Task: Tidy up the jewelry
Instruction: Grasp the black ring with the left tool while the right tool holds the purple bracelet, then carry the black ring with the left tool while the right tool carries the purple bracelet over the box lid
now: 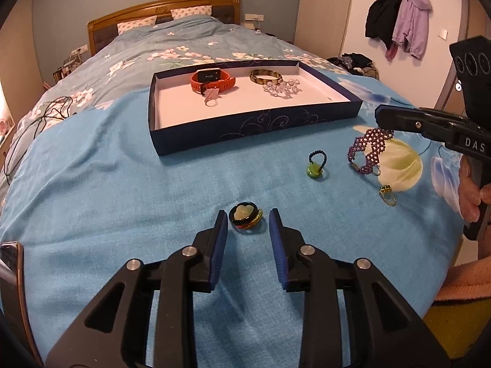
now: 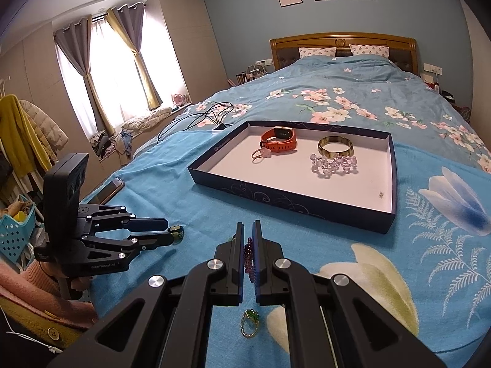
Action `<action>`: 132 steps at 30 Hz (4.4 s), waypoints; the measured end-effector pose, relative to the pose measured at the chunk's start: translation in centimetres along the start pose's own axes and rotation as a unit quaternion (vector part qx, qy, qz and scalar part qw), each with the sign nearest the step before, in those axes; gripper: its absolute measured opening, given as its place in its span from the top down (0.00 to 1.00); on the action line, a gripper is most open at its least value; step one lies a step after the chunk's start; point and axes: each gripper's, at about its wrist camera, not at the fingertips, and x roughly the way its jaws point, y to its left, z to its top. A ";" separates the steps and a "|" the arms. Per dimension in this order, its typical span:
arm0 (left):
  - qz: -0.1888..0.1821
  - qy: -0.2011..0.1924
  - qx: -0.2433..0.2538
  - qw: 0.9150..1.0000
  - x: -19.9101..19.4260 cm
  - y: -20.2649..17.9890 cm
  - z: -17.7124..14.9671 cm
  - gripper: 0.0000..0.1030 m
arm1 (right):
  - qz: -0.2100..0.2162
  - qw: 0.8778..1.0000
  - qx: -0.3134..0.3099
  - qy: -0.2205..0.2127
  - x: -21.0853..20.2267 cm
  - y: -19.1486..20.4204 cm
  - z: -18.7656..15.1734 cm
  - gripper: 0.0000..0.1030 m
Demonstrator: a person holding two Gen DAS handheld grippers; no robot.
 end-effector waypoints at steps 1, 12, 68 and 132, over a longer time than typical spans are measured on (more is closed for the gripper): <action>-0.001 0.000 0.001 1.000 0.1 0.0 0.0 0.72 | 0.001 1.000 0.001 0.000 0.0 0.0 0.0 0.96; -0.023 0.021 -0.027 0.999 1.5 1.0 0.8 0.69 | 0.005 1.000 0.006 0.004 0.5 -0.1 -0.3 0.96; 0.035 0.023 -0.065 0.997 3.3 6.0 2.9 0.78 | 0.008 1.000 0.000 -0.012 0.5 0.2 1.1 0.97; 0.003 -0.070 -0.016 0.997 2.1 2.3 11.7 0.78 | -0.039 0.998 -0.006 -0.041 1.6 -3.6 7.4 0.99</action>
